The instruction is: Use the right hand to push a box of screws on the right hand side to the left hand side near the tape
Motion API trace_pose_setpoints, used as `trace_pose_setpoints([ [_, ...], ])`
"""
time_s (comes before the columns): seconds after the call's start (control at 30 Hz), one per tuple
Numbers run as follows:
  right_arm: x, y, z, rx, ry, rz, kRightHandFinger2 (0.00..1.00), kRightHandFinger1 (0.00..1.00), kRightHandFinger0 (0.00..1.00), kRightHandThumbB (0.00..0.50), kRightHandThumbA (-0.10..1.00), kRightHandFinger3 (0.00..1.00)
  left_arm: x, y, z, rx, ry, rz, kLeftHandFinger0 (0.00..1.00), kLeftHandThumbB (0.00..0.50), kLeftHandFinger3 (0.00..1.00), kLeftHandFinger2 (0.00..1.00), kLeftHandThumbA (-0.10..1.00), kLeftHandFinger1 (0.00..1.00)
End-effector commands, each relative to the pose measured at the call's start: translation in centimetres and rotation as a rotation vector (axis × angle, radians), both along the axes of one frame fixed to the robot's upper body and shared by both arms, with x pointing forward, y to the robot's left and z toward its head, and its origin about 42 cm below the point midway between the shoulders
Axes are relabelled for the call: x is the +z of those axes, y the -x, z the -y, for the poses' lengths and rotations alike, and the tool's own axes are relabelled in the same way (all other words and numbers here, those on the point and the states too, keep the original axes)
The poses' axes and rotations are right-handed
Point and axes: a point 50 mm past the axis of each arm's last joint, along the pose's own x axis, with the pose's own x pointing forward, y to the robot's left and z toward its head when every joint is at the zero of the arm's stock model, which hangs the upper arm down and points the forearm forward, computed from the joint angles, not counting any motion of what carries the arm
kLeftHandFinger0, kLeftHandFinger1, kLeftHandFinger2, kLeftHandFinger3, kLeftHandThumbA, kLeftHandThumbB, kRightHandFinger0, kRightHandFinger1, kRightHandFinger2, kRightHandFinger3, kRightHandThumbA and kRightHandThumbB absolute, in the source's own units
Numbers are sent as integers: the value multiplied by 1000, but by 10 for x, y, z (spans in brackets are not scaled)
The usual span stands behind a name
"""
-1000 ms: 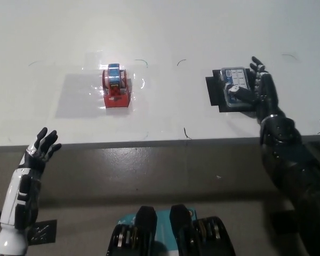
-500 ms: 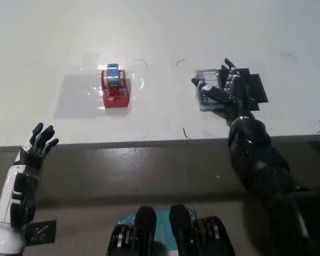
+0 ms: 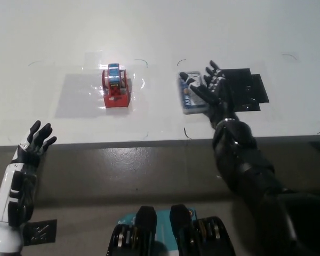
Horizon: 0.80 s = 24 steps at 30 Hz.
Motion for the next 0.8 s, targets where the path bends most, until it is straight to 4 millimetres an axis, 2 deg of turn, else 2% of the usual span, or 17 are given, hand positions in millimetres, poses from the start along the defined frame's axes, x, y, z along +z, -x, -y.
trace_pose_setpoints([
  [0.0, 41, -10, -32, 65, -132, 92, 1000, 1000, 1000, 328, 1000, 1000, 18, -2, -3, 0, -25, 60, 1000, 144, 1000, 1000, 1000, 1000],
  [0.1, 42, -9, -39, 66, -195, 75, 1000, 1000, 1000, 333, 1000, 1000, 18, -3, -4, -3, -25, 63, 1000, 150, 1000, 1000, 1000, 1000],
  [0.17, 44, -7, -48, 61, -262, 58, 1000, 1000, 1000, 312, 1000, 1000, 19, -3, -4, -5, -24, 65, 1000, 158, 1000, 1000, 1000, 1000],
  [0.27, 44, -5, -57, 65, -271, 48, 1000, 1000, 1000, 312, 1000, 1000, 19, -3, -4, -4, -21, 71, 1000, 149, 1000, 1000, 1000, 1000],
  [0.37, 46, -2, -71, 80, -308, 23, 1000, 1000, 1000, 285, 1000, 1000, 21, -4, -4, -8, -16, 76, 1000, 159, 1000, 1000, 1000, 1000],
  [0.43, 46, 1, -78, 63, -397, -6, 1000, 1000, 1000, 262, 1000, 1000, 23, -4, -4, -11, -9, 80, 1000, 162, 1000, 1000, 1000, 1000],
  [0.53, 46, 2, -85, 75, -450, -56, 1000, 1000, 1000, 300, 1000, 1000, 24, -5, -4, -18, -8, 88, 1000, 162, 1000, 1000, 1000, 1000],
  [0.77, 57, 3, -102, 43, -545, -82, 1000, 1000, 1000, 270, 1000, 1000, 28, -7, -4, -15, -12, 102, 1000, 167, 1000, 1000, 1000, 1000],
])
